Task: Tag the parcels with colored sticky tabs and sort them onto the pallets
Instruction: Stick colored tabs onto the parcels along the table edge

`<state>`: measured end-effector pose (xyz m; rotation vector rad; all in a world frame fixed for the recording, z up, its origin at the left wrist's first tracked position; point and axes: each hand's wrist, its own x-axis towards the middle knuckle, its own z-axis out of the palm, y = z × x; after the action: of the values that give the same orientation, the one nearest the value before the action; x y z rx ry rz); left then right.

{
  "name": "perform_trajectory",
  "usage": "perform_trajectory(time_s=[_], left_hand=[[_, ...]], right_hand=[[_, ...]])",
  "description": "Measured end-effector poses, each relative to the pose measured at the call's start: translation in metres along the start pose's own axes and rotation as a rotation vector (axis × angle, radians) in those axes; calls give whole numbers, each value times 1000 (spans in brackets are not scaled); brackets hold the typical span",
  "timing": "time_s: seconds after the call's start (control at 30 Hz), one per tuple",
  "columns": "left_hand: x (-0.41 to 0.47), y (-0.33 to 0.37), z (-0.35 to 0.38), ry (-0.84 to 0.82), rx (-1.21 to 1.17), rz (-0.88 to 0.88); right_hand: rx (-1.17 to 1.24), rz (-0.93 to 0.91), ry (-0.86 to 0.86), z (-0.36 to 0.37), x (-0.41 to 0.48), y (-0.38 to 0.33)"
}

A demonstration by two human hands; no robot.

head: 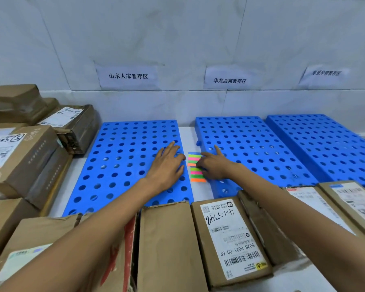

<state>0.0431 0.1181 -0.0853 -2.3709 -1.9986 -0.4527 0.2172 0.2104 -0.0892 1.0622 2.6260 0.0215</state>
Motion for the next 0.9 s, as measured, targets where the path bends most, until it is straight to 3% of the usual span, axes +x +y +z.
perform_trajectory(time_s=[0.2,0.33,0.5,0.63,0.9], left_hand=[[8,1,10,-6,29,4],[9,-3,12,0,45,-3],[11,-2,12,-19,139,30],[8,1,12,-44,243,77],[6,3,13,-71,344,127]], right_hand=[[-163,102,-81,-6,18,2],[-197,52,88,-6,12,-4],[-158,-4,-14,2,-2,-12],[-148,-50,22,1,-5,-18],[-48,20,-25,2,8,-13]])
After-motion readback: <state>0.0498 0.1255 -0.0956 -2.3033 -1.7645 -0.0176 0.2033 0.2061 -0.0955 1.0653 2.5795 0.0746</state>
